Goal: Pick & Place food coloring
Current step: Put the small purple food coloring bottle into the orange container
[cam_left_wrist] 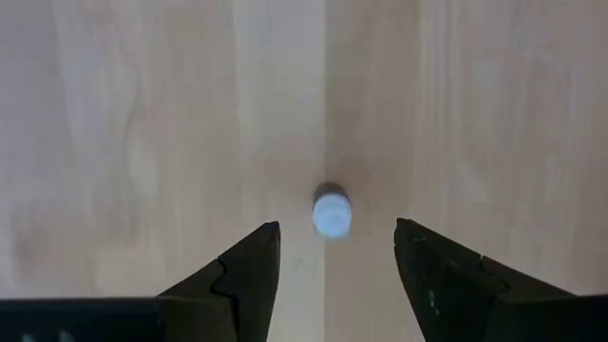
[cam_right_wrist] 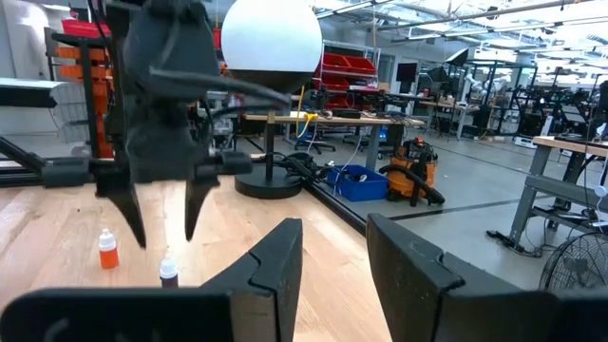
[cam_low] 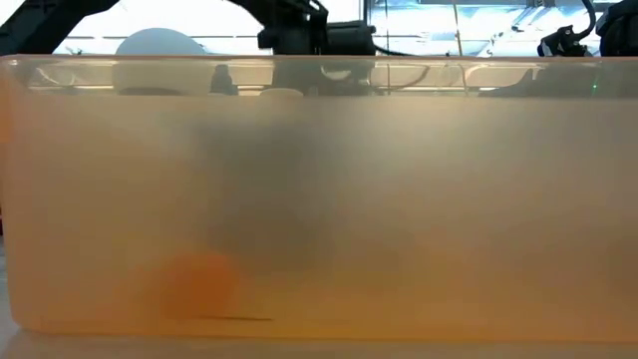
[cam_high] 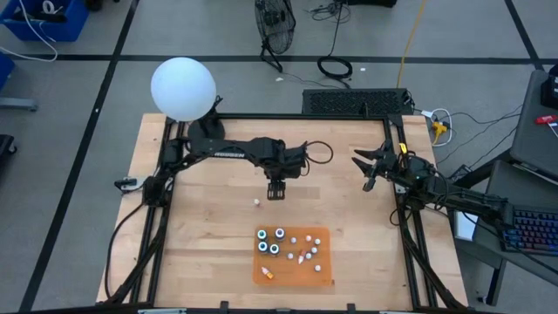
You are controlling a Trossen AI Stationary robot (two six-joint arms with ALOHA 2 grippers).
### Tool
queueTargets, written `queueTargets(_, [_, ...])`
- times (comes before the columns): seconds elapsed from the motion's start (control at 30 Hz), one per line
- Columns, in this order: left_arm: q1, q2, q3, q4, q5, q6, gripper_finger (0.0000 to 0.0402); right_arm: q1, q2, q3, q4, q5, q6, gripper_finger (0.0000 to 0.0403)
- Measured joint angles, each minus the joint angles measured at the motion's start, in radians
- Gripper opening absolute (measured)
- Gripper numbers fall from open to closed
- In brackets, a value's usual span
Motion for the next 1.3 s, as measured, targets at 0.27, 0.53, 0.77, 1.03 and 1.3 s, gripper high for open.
queueTargets(0.27, [0.011,0.000,-0.120,0.162,0.004,0.007,0.0210,0.000,0.000,0.000,0.000,0.000,0.000,0.0110])
queueTargets(0.53, [0.010,0.000,-0.173,0.185,0.005,-0.033,0.0209,0.000,0.000,0.000,0.000,0.000,0.000,0.0110])
queueTargets(0.77, [0.008,0.000,-0.176,0.192,0.024,-0.042,0.0209,0.000,0.000,0.000,0.000,0.000,0.000,0.0110])
queueTargets(1.03, [0.008,0.000,-0.176,0.195,0.030,-0.069,0.0209,0.000,0.000,0.000,0.000,0.000,0.000,0.0110])
queueTargets(1.3, [0.008,0.021,-0.176,0.213,0.034,-0.065,0.0209,0.000,0.000,0.000,0.000,0.000,0.000,0.0110])
